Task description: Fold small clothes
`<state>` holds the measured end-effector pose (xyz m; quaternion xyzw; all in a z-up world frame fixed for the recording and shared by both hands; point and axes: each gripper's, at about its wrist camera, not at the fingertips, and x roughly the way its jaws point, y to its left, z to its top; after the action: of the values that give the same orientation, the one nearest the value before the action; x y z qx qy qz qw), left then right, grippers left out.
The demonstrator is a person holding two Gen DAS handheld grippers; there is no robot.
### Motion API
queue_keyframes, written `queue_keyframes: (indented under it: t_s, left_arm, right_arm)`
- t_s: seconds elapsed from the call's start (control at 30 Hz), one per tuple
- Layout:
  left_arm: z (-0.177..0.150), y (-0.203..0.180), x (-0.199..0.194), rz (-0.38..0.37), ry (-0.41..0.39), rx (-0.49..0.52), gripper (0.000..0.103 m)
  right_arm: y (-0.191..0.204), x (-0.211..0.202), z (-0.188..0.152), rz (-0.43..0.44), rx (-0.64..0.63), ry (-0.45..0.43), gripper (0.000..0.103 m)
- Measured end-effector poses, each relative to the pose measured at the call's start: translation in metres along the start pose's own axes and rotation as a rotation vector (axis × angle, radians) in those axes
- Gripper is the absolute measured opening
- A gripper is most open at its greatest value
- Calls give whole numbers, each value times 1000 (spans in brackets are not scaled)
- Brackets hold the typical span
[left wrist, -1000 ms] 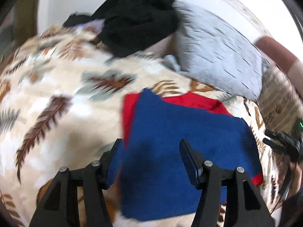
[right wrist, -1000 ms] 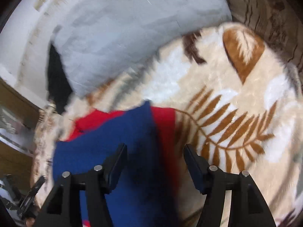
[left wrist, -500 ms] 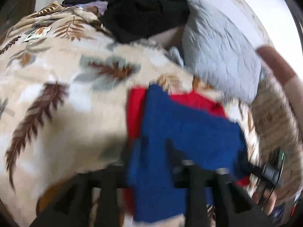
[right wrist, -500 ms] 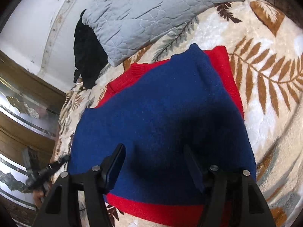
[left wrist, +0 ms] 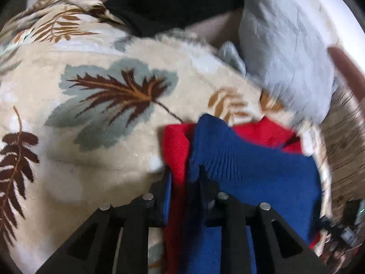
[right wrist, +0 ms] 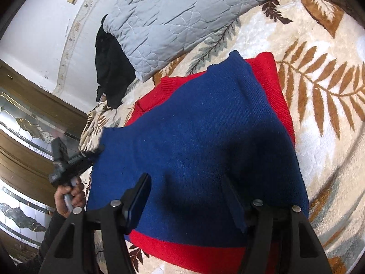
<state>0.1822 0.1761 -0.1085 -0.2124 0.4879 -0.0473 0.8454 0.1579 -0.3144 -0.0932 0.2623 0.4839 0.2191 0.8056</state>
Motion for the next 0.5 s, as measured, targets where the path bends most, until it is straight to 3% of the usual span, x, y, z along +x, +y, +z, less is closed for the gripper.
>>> queue_keyframes:
  t_s: [0.07,0.17,0.27,0.37,0.43,0.47,0.5]
  left_arm:
    - [-1,-3,-13,19,-4,-33,29]
    - [-7,-22,-44,40,-72,31,32]
    - [-26,-40,-74,16,-144,66,52]
    - [-56,-59,-88,-24,-143,110,53]
    - [-76,-65,-90,-29,-114,122,53]
    - [-87,-68,-92,-22,-103,132,53]
    - [-100,-71,-93,-8,-102,139,53]
  right_arm:
    - [2,-2,0,-7,9,3,68]
    - [5,-12,8,1,44,9,68]
    - [11,-20,29,59,63,-29,68]
    - [5,4,58,152,113,41,68]
    - [-31,18,79,30,188,23,68]
    - [-59,17,81,38,311,2,59]
    - [-86,8,76,118,481,-42,43]
